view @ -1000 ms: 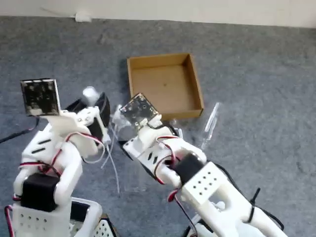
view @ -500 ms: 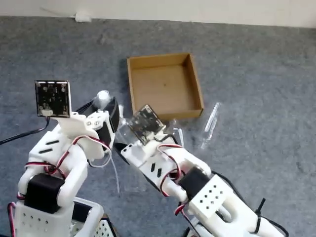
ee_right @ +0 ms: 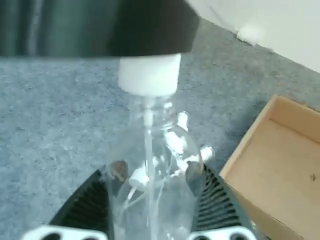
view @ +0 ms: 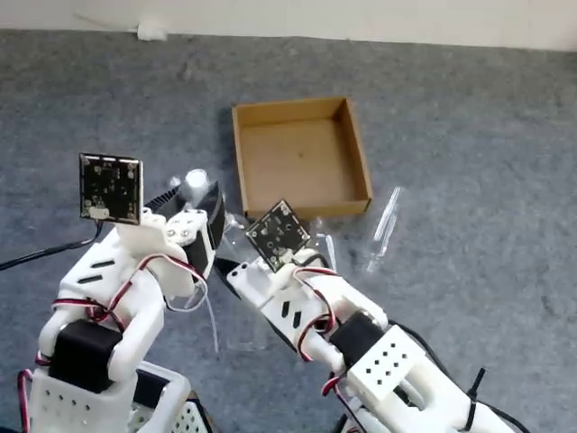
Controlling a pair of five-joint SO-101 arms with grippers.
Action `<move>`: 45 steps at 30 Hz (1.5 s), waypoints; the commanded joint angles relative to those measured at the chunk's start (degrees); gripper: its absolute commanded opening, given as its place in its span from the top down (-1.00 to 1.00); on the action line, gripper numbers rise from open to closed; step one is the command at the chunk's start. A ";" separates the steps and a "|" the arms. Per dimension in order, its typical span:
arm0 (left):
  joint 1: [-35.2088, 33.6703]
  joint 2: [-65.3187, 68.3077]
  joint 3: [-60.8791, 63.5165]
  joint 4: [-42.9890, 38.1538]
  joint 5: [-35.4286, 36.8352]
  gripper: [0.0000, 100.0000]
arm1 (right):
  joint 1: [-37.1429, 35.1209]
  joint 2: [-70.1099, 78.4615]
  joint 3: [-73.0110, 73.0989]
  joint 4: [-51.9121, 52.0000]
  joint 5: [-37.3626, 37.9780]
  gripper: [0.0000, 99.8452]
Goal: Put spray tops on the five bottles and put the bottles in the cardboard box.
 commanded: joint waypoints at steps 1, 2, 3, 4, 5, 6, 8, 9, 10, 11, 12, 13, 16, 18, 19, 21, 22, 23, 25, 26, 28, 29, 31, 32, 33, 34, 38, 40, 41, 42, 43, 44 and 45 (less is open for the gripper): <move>5.41 0.48 2.42 0.26 -1.85 0.99 | 1.71 -3.65 -1.45 -2.86 -0.70 0.99; 6.20 0.48 2.95 0.26 -2.64 0.99 | 1.71 -3.65 -1.45 -2.86 -0.70 0.99; 6.64 0.40 3.47 0.26 -2.99 0.99 | 1.71 -3.74 -1.45 -2.77 -0.70 0.99; 6.81 0.40 3.91 0.26 -2.99 0.99 | 1.71 -3.82 -1.45 -2.77 -0.70 0.99; 6.73 0.40 4.18 0.26 -3.08 0.99 | 1.71 -3.82 -1.45 -2.77 -0.70 0.99; 6.73 0.40 4.18 0.35 -3.16 0.99 | 1.89 -3.82 -1.45 -2.77 -0.70 0.99; 6.73 0.40 4.70 0.35 -3.16 0.99 | 3.21 -3.82 -1.63 -2.77 -0.97 0.99; 6.73 0.40 4.88 0.26 -3.16 0.96 | 3.91 -3.82 -1.63 -2.77 -1.05 0.99; 6.73 0.40 4.88 0.26 -3.16 0.92 | 4.70 -3.82 -1.63 -2.77 -1.05 0.99; 6.73 0.40 4.79 0.44 -3.16 0.86 | 5.41 -3.82 -1.63 -2.77 -1.05 0.99; 6.90 0.31 4.70 0.44 -3.16 0.81 | 5.58 -3.82 -1.71 -2.77 -1.05 0.99; 6.99 0.31 4.70 0.35 -3.16 0.77 | 5.67 -3.74 -1.54 -2.77 -1.05 0.99; 7.08 0.31 4.62 0.26 -3.16 0.75 | 5.14 -3.65 -1.36 -2.77 -1.05 0.99; 7.08 0.31 4.26 0.18 -3.16 0.75 | 4.79 -3.65 -1.36 -2.77 -1.05 0.99; 7.08 0.31 3.65 0.26 -3.16 0.75 | 4.70 -3.65 -1.36 -2.77 -1.05 0.99; 6.64 0.22 2.59 0.62 -3.16 0.74 | 4.97 -3.65 -1.36 -2.77 -1.05 0.99; 6.64 0.22 2.15 0.62 -3.16 0.74 | 5.05 -3.65 -1.36 -2.77 -1.05 0.99; 6.64 0.22 1.80 0.62 -3.25 0.74 | 5.05 -3.65 -1.36 -2.86 -1.05 0.99; 6.64 0.22 1.71 0.62 -3.96 0.74 | 5.05 -3.65 -1.36 -2.86 -1.05 0.99; 6.55 0.22 1.54 0.62 -5.27 0.74 | 5.14 -3.65 -1.36 -2.86 -1.05 0.99; 5.49 -0.22 1.36 0.62 -7.38 0.74 | 5.93 -3.56 -1.36 -2.86 -1.05 0.99; 4.53 -1.19 1.36 0.62 -7.74 0.74 | 6.81 -3.47 -1.54 -2.86 -1.14 0.99; 3.12 -4.53 1.27 0.62 -7.74 0.70 | 8.48 -3.47 -1.54 -2.86 -1.14 0.99; 2.59 -6.55 1.54 0.62 -7.74 0.66 | 9.10 -3.47 -1.54 -2.86 -1.14 0.99; 2.07 -8.75 1.63 0.62 -7.91 0.60 | 9.45 -3.47 -1.63 -2.86 -1.14 0.99; 1.54 -10.95 1.89 0.70 -9.14 0.57 | 9.80 -3.38 -1.71 -2.77 -1.14 0.99; -0.57 -17.71 6.55 0.26 -10.73 0.56 | 11.21 0.48 -4.18 -2.77 -1.14 0.99; -1.98 -19.21 10.33 0.18 -10.90 0.59 | 13.23 4.53 -7.87 -2.68 -1.14 0.99; -2.95 -19.38 12.00 -0.09 -10.99 0.60 | 14.64 6.81 -10.59 -2.33 -1.14 0.99; -3.74 -19.30 13.76 -1.58 -10.99 0.62 | 15.87 9.36 -14.11 -1.01 -1.14 0.99; -4.53 -19.30 15.87 -3.43 -11.34 0.63 | 16.92 12.00 -18.24 0.92 -1.14 0.99; -4.79 -19.30 17.89 -5.71 -12.22 0.64 | 17.80 14.73 -22.81 3.47 -1.14 0.99; -4.88 -19.30 20.00 -7.91 -12.75 0.64 | 18.59 17.54 -27.91 6.02 -1.23 0.99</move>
